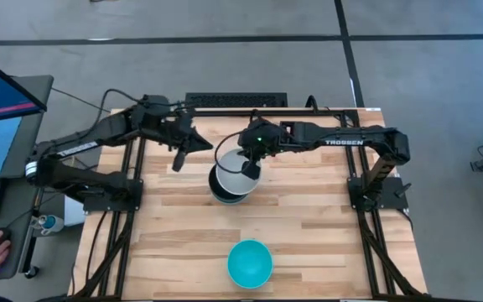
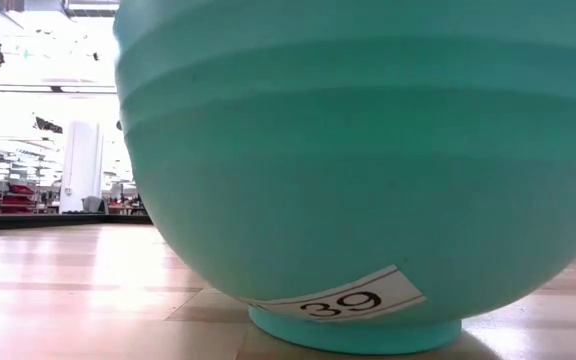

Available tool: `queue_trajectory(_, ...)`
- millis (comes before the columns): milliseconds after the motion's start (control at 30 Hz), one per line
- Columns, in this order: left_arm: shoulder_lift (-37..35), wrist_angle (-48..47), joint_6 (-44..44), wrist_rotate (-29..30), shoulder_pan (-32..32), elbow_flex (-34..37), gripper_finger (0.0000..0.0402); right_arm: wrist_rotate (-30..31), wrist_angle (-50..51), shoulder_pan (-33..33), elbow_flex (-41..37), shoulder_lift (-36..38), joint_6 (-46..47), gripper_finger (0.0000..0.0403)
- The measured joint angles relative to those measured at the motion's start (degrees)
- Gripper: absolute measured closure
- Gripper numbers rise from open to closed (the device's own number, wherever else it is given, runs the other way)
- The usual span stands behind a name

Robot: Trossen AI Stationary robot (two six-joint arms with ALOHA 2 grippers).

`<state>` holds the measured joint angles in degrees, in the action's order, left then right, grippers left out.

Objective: Nest bowls inside each other
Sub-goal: Stack the white bowl on the black bowl

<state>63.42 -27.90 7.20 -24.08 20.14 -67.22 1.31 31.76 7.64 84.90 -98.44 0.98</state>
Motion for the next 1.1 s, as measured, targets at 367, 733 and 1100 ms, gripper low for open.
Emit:
queue_trajectory(367, -13.9, 19.6, -11.6, 1.4, 0.0, 18.9, 0.0395, 0.0, -1.0, 0.2, 0.0, -1.6, -1.0, 0.0397)
queue_trajectory(733, -15.7, 17.5, -11.3, 3.7, -1.0, 20.6, 0.0395, -2.5, -2.7, 0.3, 0.0, -6.1, 0.5, 0.0397)
queue_trajectory(1100, -15.7, 17.0, -10.8, 4.5, -1.0, 20.6, 0.0395, -0.8, -1.6, -0.2, 0.1, -9.1, -2.3, 0.0398)
